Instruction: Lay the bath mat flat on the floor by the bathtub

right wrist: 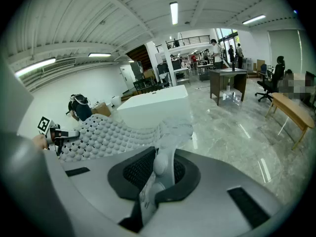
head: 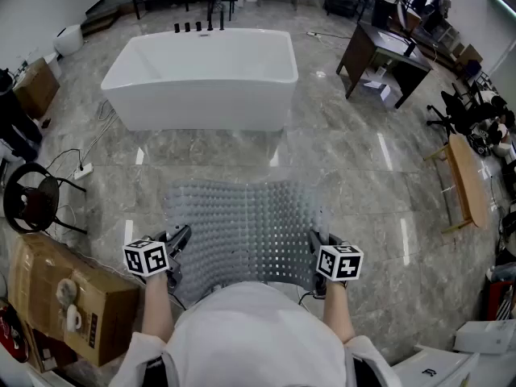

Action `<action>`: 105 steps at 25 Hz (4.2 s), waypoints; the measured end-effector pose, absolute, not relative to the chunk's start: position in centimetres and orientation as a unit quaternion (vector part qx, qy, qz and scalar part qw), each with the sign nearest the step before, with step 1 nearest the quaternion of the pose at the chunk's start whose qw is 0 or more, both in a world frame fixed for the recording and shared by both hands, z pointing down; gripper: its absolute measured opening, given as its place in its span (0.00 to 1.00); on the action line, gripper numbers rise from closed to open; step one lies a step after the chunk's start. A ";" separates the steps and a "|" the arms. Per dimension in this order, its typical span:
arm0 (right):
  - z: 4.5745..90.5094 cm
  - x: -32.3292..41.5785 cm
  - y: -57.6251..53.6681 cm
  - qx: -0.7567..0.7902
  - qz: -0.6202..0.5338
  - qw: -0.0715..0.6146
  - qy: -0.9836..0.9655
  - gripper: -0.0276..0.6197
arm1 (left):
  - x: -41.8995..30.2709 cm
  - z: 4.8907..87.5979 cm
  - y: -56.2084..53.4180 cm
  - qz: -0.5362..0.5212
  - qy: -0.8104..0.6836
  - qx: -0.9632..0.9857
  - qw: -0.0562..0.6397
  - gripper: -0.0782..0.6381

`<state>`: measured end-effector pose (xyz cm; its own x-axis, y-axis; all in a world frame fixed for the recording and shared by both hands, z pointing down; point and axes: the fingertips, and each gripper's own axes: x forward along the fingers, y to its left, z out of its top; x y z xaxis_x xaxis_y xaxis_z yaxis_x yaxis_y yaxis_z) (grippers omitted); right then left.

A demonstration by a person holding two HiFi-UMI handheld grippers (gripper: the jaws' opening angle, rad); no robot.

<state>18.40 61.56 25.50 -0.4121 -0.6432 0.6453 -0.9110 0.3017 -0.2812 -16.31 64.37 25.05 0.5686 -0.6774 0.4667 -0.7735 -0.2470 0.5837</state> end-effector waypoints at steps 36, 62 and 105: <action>25.8 19.7 55.7 0.461 0.325 0.189 -0.804 0.11 | -14.3 26.9 59.7 0.047 -0.501 0.757 0.418 0.18; 24.4 11.0 41.6 0.522 0.332 0.161 -0.769 0.11 | -23.8 26.8 42.3 0.063 -0.447 0.786 0.422 0.18; 27.0 11.9 12.1 0.516 0.347 0.180 -0.762 0.11 | -23.2 29.4 12.4 0.088 -0.448 0.779 0.429 0.18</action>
<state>11.85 12.11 27.01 -0.4018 -0.6615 0.6332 -0.9119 0.2261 -0.3424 -23.16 12.40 29.41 0.5822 -0.6232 0.5221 -0.7745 -0.2297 0.5894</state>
